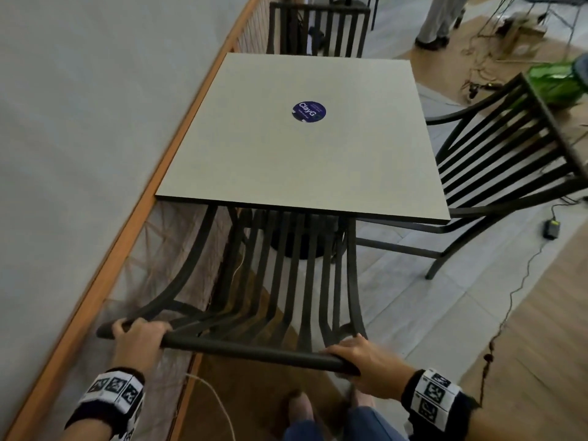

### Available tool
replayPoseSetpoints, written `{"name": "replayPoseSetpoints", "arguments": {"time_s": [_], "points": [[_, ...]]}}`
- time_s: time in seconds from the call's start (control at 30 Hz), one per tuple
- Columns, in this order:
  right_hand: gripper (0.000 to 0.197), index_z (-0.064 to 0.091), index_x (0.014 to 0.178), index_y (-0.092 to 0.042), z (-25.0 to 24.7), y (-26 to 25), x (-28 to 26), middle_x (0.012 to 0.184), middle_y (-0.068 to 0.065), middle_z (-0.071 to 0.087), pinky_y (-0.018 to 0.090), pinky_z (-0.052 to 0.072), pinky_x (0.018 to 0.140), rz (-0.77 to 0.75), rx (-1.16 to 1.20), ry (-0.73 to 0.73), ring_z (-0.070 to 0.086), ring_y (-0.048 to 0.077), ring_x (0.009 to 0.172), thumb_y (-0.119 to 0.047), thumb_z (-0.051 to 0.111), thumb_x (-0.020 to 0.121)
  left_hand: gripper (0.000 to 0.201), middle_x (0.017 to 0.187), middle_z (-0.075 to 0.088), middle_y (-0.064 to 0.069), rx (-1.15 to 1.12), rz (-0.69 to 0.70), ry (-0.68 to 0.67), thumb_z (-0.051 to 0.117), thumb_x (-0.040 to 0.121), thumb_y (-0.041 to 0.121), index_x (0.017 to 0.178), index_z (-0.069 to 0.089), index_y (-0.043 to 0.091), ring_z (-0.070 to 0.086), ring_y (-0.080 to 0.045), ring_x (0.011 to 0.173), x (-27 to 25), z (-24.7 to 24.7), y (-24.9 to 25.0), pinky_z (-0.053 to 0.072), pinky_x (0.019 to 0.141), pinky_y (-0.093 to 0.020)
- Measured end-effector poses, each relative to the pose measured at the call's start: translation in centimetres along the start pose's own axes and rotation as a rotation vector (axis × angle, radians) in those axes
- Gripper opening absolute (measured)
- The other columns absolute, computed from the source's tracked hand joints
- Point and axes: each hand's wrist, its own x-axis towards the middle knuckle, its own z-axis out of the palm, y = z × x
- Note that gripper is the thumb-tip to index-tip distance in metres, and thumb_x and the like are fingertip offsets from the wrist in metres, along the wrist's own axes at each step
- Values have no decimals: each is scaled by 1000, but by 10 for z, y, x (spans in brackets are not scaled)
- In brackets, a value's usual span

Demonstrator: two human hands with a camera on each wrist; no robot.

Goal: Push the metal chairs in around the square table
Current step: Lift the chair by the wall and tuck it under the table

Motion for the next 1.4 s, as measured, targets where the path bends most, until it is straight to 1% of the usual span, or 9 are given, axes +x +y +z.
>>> {"name": "replayPoseSetpoints", "arguments": {"time_s": [0.13,0.27,0.43,0.7,0.9,1.1,1.23,1.3,1.4], "points": [[66,17,131,-61,-30,28,6,137,-8,38,44,36,103,163,189,124,34,15,125,-71,49,75,14,87,69,7,-93,28,7,73,71,21,83,68,29,59,-17,103,6,8,-5,25,108,-49],[68,27,137,-30,-63,88,54,135,7,46,40,43,100,420,229,424,47,20,119,-51,58,81,20,94,68,15,-48,19,-18,69,71,43,86,68,30,53,-8,109,10,9,0,23,105,-42],[87,8,145,-20,-60,139,116,139,19,44,42,53,91,628,311,280,60,29,109,-41,63,82,26,70,69,11,-113,-11,29,77,63,49,56,56,35,65,-15,89,6,5,4,36,94,-49],[61,30,131,-7,-28,151,147,121,20,55,50,50,93,608,472,245,58,36,108,-14,65,82,22,96,69,8,20,-22,-33,72,70,31,90,71,21,57,-16,112,8,3,11,25,108,-49],[51,38,122,-1,-26,149,155,109,13,58,36,48,89,548,386,322,58,30,107,-11,66,81,33,68,72,4,127,36,18,92,39,25,62,71,16,70,-23,79,7,7,2,40,88,-63],[51,34,124,0,-26,145,161,123,20,55,37,46,95,511,411,323,55,32,113,-11,63,84,39,68,73,-4,137,-43,83,93,31,11,64,72,9,70,-30,81,23,3,-2,-20,114,-42],[54,32,125,0,-29,152,157,125,21,55,38,45,95,529,450,334,54,33,115,-10,64,83,33,66,72,-6,70,-21,56,93,39,16,63,72,7,69,-33,80,20,-1,13,-29,110,-31],[56,30,128,-1,-33,161,153,125,21,55,38,45,94,550,432,322,54,34,114,-12,64,83,34,66,72,-4,12,-6,80,80,59,42,62,71,9,69,-31,81,16,1,21,-29,110,-30],[62,30,129,1,-40,176,151,123,22,56,39,47,91,590,357,317,56,35,111,-16,66,82,87,68,71,-1,-24,63,69,10,82,73,63,71,13,69,-27,81,12,5,31,-28,109,-34]]}}
